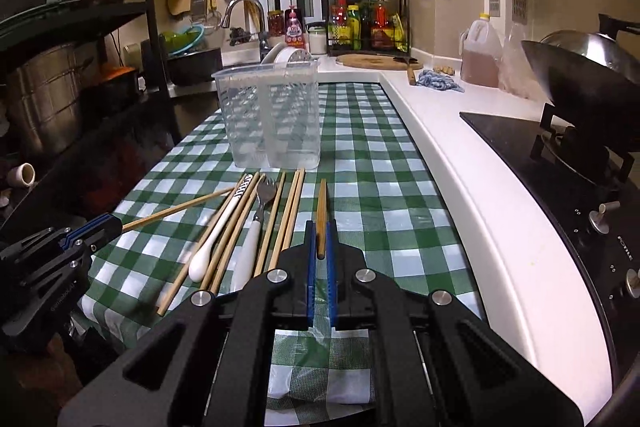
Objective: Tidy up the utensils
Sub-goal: 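Lift the chopstick with the left gripper toward the clear container while the right gripper carries its chopstick there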
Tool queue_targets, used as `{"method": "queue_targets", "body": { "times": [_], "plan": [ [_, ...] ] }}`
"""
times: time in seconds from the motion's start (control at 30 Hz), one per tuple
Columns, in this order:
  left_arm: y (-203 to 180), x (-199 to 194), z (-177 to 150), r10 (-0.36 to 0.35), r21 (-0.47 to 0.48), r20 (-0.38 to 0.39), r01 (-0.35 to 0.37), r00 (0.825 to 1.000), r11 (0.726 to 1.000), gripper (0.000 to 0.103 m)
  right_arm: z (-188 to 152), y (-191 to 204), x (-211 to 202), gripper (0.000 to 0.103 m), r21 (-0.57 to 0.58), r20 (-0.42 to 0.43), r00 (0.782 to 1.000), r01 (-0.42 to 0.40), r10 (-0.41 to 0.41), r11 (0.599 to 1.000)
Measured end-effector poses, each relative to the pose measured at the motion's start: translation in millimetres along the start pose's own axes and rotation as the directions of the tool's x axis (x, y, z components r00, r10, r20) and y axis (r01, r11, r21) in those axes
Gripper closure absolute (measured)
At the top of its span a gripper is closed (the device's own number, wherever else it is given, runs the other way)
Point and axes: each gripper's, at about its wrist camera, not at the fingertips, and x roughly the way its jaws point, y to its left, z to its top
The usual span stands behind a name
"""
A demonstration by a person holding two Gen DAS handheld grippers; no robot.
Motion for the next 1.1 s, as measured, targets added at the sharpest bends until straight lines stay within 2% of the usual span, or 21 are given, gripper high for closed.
{"method": "queue_targets", "body": {
  "times": [0.43, 0.8, 1.1],
  "plan": [
    [10.8, -18.2, 24.2, -0.030, -0.028, 0.081, 0.033, 0.996, 0.999, 0.097, 28.8, 4.0, -40.5, 0.098, -0.014, 0.124, 0.992, -0.018, 0.019, 1.000],
    [31.3, -17.7, 83.3, -0.073, -0.073, 0.134, 0.084, 0.988, 0.994, 0.097, 73.3, 6.8, -35.8, 0.098, 0.018, 0.138, 0.989, -0.063, 0.060, 0.998],
    [45.8, 20.8, 141.4, -0.113, -0.102, 0.053, 0.118, 0.992, 0.988, 0.097, 118.6, 7.7, -7.4, 0.098, 0.036, 0.068, 0.996, -0.067, 0.065, 0.997]
  ]
}}
